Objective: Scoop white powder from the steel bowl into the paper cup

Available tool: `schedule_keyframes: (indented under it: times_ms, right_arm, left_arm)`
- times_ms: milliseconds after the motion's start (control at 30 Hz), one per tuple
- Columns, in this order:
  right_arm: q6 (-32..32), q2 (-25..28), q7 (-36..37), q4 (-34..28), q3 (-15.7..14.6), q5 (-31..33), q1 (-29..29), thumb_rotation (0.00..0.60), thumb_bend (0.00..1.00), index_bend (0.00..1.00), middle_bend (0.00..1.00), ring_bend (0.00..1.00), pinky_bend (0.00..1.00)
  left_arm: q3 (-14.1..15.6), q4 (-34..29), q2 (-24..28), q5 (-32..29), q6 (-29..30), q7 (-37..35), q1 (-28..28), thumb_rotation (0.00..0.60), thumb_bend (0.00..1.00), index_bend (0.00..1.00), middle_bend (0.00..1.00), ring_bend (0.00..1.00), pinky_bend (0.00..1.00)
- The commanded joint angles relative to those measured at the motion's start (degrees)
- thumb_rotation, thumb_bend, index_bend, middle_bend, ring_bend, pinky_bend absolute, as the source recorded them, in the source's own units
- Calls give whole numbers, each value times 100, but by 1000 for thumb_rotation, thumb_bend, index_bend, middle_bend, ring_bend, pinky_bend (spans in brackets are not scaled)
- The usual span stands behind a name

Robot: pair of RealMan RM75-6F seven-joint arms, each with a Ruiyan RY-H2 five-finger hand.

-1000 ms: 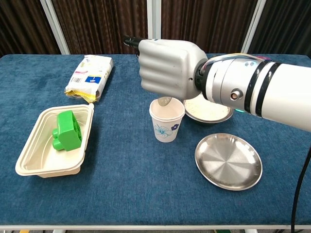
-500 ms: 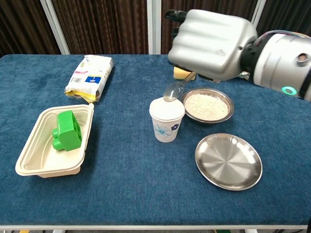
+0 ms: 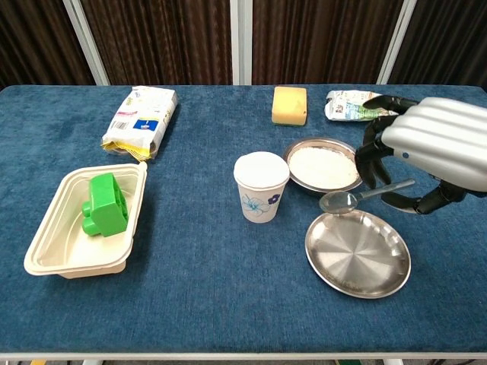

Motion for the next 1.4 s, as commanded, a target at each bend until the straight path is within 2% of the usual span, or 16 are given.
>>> schedule_keyframes:
  times_ms: [33, 267, 400, 667, 767, 867, 933, 1000, 1100, 1133, 1200, 1400]
  right_arm:
    - [-102, -347, 347, 550, -12, -268, -322, 600, 325, 582, 586, 238, 0]
    - [-311, -800, 400, 1162, 140, -474, -527, 600, 314, 568, 554, 207, 0]
    - [-493, -980, 315, 1371, 242, -509, -591, 600, 314, 515, 509, 174, 0]
    - [-640, -962, 159, 1298, 398, -518, -733, 600, 315, 430, 440, 143, 0]
    - [-442, -763, 165, 1086, 490, -607, -817, 600, 316, 390, 411, 130, 0]
    - [5, -400, 343, 762, 661, -592, -1023, 600, 316, 366, 396, 132, 0]
    - [306, -50, 575, 504, 782, -442, -1226, 600, 317, 312, 359, 129, 0]
    - [573, 326, 804, 291, 856, -278, -1453, 600, 317, 199, 273, 78, 0]
    - [935, 862, 1312, 43, 895, -107, -1803, 600, 321, 36, 83, 1, 0]
    - [1063, 988, 1531, 6, 904, -92, -1915, 600, 322, 16, 52, 0, 0]
    - [1328, 1239, 2012, -27, 921, -61, -2165, 600, 323, 0, 21, 0, 0]
    - [1696, 1655, 2973, 11, 882, -199, -2647, 600, 323, 0, 36, 0, 0]
  left_arm:
    - [4, -28, 8, 2, -16, 31, -9, 600, 40, 185, 122, 52, 27]
    - [7, -38, 14, 8, -17, 36, -12, 600, 40, 185, 122, 52, 26]
    - [15, -13, -2, 6, -32, 10, -14, 600, 40, 185, 122, 51, 27]
    - [18, 49, -17, 1, -13, -47, 1, 600, 40, 185, 122, 51, 27]
    - [26, 72, -25, 18, -8, -66, 3, 600, 40, 185, 122, 51, 27]
    - [30, 82, -25, 35, 1, -81, 3, 600, 40, 185, 122, 51, 26]
    - [37, 84, -23, 34, -9, -89, 4, 600, 40, 185, 122, 51, 26]
    - [37, 83, -29, 32, -15, -91, 1, 600, 40, 185, 122, 51, 26]
    - [31, 88, -56, 49, 0, -51, -4, 600, 40, 185, 122, 51, 27]
    - [33, 88, -65, 55, 5, -20, -5, 600, 40, 185, 122, 51, 27]
    - [33, 68, -73, 65, 8, 59, -10, 600, 40, 185, 122, 51, 26]
    - [21, -13, -63, 58, 19, 231, -15, 600, 40, 185, 122, 51, 27]
